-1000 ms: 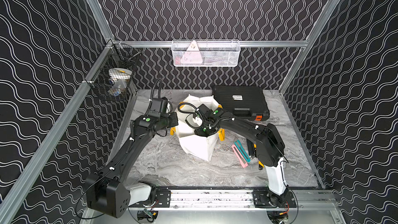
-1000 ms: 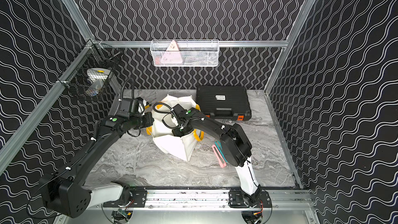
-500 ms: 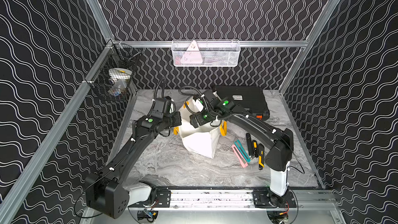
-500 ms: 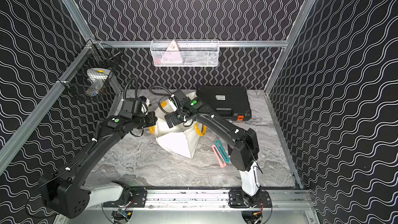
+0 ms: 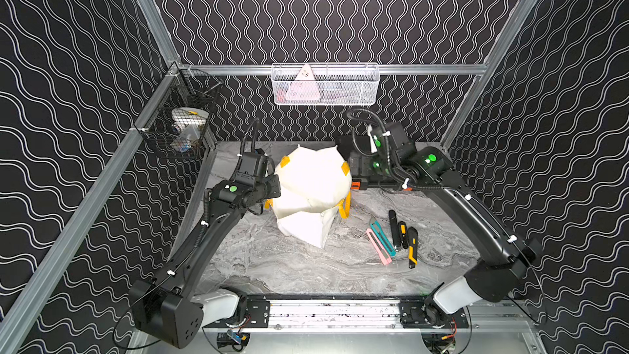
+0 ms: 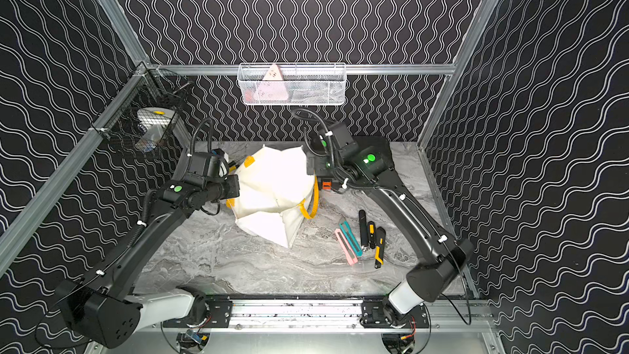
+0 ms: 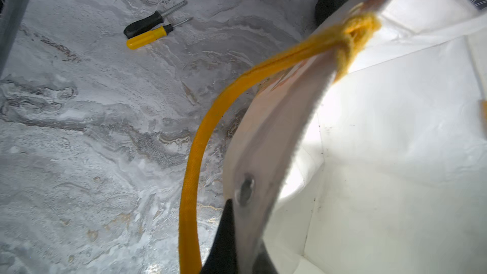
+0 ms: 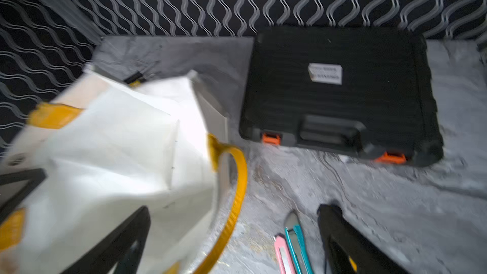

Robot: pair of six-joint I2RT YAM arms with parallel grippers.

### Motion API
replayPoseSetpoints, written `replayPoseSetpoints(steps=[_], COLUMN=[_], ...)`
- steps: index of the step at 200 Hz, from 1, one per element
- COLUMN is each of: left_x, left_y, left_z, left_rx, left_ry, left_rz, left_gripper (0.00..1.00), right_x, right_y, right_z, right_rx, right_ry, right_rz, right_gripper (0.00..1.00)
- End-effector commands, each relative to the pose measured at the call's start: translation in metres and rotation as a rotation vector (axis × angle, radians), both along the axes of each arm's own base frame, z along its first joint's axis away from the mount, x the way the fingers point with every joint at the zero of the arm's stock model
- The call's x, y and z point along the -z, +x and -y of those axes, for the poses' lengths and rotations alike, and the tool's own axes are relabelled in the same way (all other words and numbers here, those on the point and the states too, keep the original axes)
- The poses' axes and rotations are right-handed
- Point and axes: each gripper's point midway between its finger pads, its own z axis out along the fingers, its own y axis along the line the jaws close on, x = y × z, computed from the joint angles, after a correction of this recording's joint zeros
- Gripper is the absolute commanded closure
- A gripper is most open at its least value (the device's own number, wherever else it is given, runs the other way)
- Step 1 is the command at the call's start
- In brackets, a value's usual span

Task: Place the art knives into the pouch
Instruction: Open the pouch at the center of the board, then pick up the utility knife at the center of the board.

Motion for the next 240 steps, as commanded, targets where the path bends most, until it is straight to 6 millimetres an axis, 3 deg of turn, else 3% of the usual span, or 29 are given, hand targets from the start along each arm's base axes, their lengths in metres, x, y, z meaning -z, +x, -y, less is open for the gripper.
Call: replayPoseSetpoints(steps=[1,20,32,59,82,141,194,215,240], left_x=[-0.005,-0.003,-0.003,-0.01,-0.006,0.007,0.011,0.013,0.014], left_y=[0.001,0.002,0.002,0.004,0.01,0.01,0.01,0.01,0.009], left_z=[-0.009,-0.01,-0.01,-0.006,0.003,0.002,0.003,0.003,0.003], left_rx=[-0.012,-0.013,-0.01,0.005,0.048,0.054,0.069,0.072,0.07], left_ry=[0.056,0.072,0.074,0.055,0.043,0.059,0.061,0.06,0.061], left_rz=[0.015,-0.009,-0.018,0.012,-0.003,-0.006,-0.01,-0.015,-0.018], left_gripper=[1.0,1.0,1.0,1.0,1.0,1.0,1.0,1.0,1.0], right_x=[0.049,0.101,0.127,0.172,0.207,0.239,0.24,0.245,0.253], right_y=[-0.017,-0.025,-0.033,-0.05,-0.072,-0.111,-0.122,-0.129,-0.136], right_z=[0.055,0.084,0.088,0.094,0.106,0.148,0.187,0.2,0.207], right_rx=[0.185,0.255,0.263,0.274,0.324,0.571,0.753,0.803,0.854], right_ry=[-0.018,0.032,0.03,-0.012,-0.029,-0.014,0.073,0.118,0.136], right_rz=[-0.153,-0.289,-0.35,-0.456,-0.517,-0.558,-0.508,-0.521,-0.546], right_gripper=[0.0,0.0,0.0,0.0,0.01,0.12,0.31,0.46,0.49])
